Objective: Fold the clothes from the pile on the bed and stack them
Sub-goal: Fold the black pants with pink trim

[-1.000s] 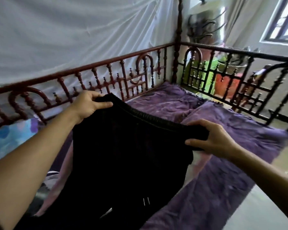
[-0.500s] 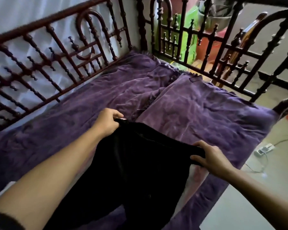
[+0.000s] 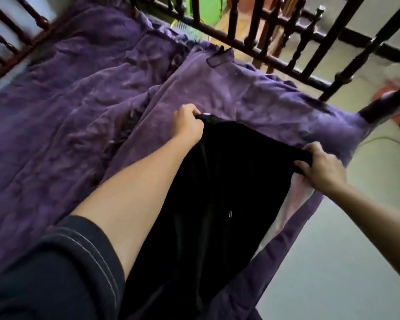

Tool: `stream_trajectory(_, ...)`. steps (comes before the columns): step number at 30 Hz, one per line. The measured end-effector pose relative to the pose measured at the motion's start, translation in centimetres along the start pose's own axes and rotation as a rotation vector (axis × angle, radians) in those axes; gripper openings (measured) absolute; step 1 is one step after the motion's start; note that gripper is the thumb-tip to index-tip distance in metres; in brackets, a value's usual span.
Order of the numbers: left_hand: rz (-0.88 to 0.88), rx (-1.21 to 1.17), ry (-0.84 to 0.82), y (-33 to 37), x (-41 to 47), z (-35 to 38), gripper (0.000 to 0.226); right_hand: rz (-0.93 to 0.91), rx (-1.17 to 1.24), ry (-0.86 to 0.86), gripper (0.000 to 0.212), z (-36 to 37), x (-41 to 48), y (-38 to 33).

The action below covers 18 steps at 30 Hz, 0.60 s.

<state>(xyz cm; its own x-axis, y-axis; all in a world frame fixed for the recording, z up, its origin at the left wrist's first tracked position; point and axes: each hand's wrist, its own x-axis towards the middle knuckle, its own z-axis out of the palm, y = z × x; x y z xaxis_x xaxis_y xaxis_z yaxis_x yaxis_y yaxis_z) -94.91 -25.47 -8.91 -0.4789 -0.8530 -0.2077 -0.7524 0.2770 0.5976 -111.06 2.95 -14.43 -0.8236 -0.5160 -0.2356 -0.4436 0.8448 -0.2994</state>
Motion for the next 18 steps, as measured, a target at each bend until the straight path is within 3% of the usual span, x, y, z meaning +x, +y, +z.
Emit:
stream_trajectory(7, 0.022, -0.082, -0.108, -2.9, 5.4, 8.3, 0.026, -0.016, -0.243, -0.064, 0.039, 6.9, 6.2, 2.9)
stream_trajectory(10, 0.003, 0.005, -0.114, -8.0, 3.8, 7.4, 0.028, -0.044, -0.368, -0.09, 0.059, 8.7, 5.7, 2.7)
stream_trajectory(14, -0.201, 0.057, -0.086, -16.4, -2.3, 2.7, 0.015, -0.204, -0.478, -0.025, 0.079, 8.6, 4.3, -0.9)
stream_trajectory(18, -0.493, 0.055, -0.081, -24.2, -11.4, -2.4, 0.014, -0.45, -0.465, -0.15, 0.051, 9.4, 0.6, -9.3)
